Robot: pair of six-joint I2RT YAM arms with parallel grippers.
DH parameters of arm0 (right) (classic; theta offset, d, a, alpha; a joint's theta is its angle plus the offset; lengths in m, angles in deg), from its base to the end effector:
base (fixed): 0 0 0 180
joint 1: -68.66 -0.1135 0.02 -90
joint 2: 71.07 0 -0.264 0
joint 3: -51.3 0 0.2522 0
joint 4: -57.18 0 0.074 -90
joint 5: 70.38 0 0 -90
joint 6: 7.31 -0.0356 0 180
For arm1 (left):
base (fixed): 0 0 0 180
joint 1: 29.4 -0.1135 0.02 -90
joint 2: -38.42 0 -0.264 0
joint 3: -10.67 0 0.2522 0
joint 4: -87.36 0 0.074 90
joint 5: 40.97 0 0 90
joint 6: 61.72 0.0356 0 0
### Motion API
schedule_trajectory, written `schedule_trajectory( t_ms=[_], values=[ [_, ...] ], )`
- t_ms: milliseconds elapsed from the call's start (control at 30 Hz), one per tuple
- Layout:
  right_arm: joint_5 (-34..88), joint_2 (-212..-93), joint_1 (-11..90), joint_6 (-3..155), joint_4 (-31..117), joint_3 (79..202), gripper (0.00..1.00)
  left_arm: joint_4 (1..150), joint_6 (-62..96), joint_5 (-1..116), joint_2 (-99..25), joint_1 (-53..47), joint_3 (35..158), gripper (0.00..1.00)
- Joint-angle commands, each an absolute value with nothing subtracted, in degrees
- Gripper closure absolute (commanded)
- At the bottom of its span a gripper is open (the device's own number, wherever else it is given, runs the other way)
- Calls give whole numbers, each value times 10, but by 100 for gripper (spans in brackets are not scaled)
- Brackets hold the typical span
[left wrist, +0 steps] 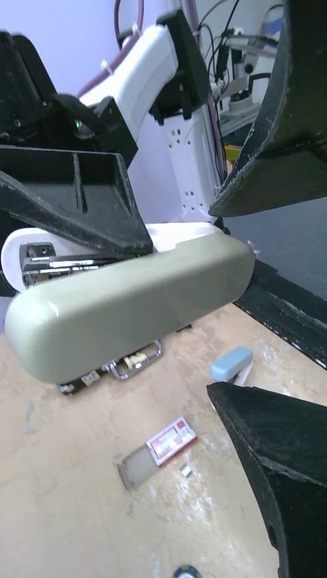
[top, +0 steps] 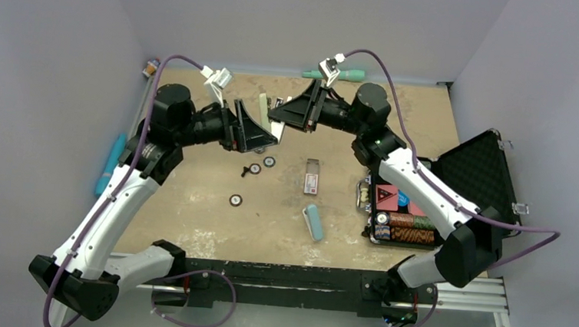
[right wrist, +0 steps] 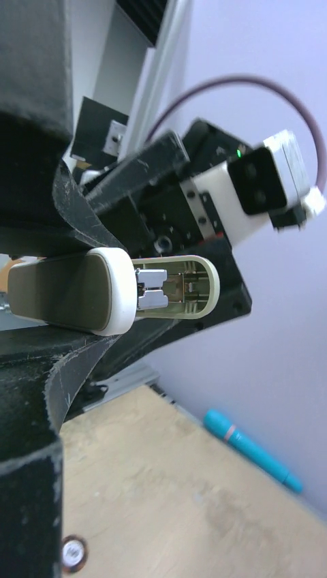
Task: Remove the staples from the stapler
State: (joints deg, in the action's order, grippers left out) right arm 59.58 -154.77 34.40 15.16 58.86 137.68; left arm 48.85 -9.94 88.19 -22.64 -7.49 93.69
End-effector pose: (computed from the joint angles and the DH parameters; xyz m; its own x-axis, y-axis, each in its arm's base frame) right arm 0.2714 0.2125 0.3954 -0.8638 0.2686 -0.4262 -0.4253 0.0648 0.9027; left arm 0.1990 -0.1043 0.4099 -0.7341 -0.2218 -0.6418 0.5050 0.4535 -0.7344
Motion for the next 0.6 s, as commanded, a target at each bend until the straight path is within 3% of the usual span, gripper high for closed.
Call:
schedule_trajectory(
  t_ms=[0, 267, 567],
  values=[
    [631, -1521, 345, 95, 742, 1372, 100, 594, -170, 933, -208, -80, 962, 8],
    [632, -1517, 344, 55, 825, 1352, 100, 746, -269, 987, -227, -80, 938, 19],
    [627, -1513, 343, 57, 828, 1350, 100, 686, -241, 991, -241, -76, 960, 42]
  ],
)
